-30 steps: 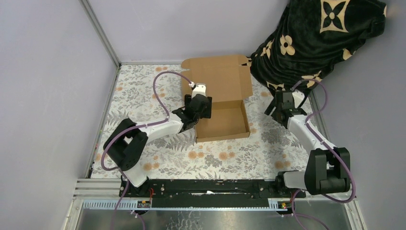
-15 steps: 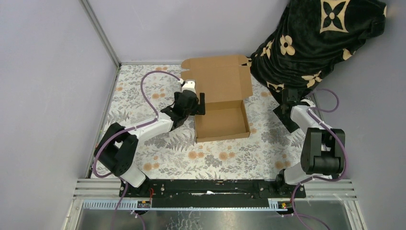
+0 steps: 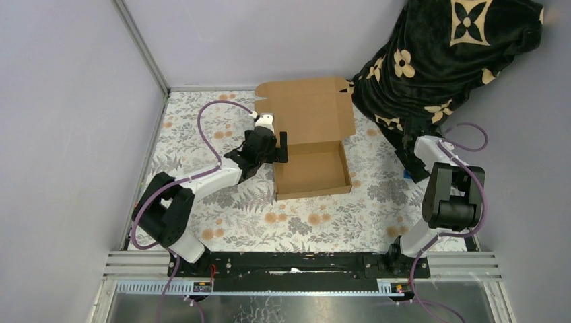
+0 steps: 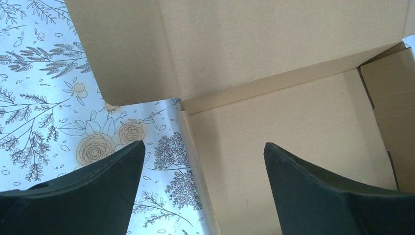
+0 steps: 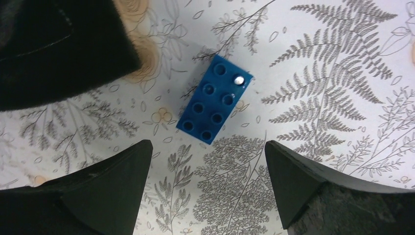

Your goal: Fold the paper box

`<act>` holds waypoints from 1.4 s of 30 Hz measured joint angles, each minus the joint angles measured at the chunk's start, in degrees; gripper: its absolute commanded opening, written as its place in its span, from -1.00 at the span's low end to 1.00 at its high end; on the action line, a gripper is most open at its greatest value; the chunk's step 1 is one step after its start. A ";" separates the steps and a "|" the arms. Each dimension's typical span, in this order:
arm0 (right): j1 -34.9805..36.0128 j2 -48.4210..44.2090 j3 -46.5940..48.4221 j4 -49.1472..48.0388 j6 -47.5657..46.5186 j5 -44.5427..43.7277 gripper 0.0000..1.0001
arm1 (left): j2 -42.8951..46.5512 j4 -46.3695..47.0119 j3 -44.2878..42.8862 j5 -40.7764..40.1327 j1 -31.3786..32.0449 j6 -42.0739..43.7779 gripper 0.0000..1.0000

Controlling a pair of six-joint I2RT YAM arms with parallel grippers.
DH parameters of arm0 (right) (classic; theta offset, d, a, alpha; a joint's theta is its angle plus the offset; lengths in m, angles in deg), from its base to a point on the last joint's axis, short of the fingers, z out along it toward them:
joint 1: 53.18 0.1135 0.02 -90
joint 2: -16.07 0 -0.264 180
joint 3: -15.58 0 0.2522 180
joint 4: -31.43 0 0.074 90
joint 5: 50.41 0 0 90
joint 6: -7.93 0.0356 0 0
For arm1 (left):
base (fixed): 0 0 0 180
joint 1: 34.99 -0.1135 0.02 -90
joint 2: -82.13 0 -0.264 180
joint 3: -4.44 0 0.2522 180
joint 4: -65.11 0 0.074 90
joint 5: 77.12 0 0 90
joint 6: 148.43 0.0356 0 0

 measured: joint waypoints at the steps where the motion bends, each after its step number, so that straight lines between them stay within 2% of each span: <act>1: -0.24 0.26 0.02 0.17 0.17 -0.37 0.84 | 0.00 0.02 0.00 0.13 0.00 0.00 0.97; 11: -2.58 3.91 0.63 1.36 1.66 -2.62 0.74 | 0.00 0.46 0.09 0.42 -0.31 0.20 0.97; 14: -2.80 5.01 1.01 1.55 1.68 -2.69 0.50 | 0.00 0.46 0.09 0.42 -0.31 0.26 0.97; 21: -2.91 6.08 1.46 1.22 1.49 -2.69 0.39 | -0.02 0.44 0.09 0.44 -0.31 0.26 0.97; 25: -2.91 6.10 1.33 0.11 0.87 -2.60 0.02 | -0.02 0.44 0.09 0.44 -0.31 0.26 0.97; 28: -2.91 6.10 0.55 -1.33 0.17 -2.47 -0.08 | -0.02 0.42 0.09 0.44 -0.31 0.24 0.97; 37: -2.95 4.33 -3.34 -6.45 -4.17 -0.87 -0.64 | 0.15 -0.57 0.07 0.11 -0.31 0.24 0.97; 42: -2.86 1.29 -6.75 -10.64 -8.57 2.54 -0.76 | 1.18 -2.34 -0.07 -1.01 -0.31 0.24 0.97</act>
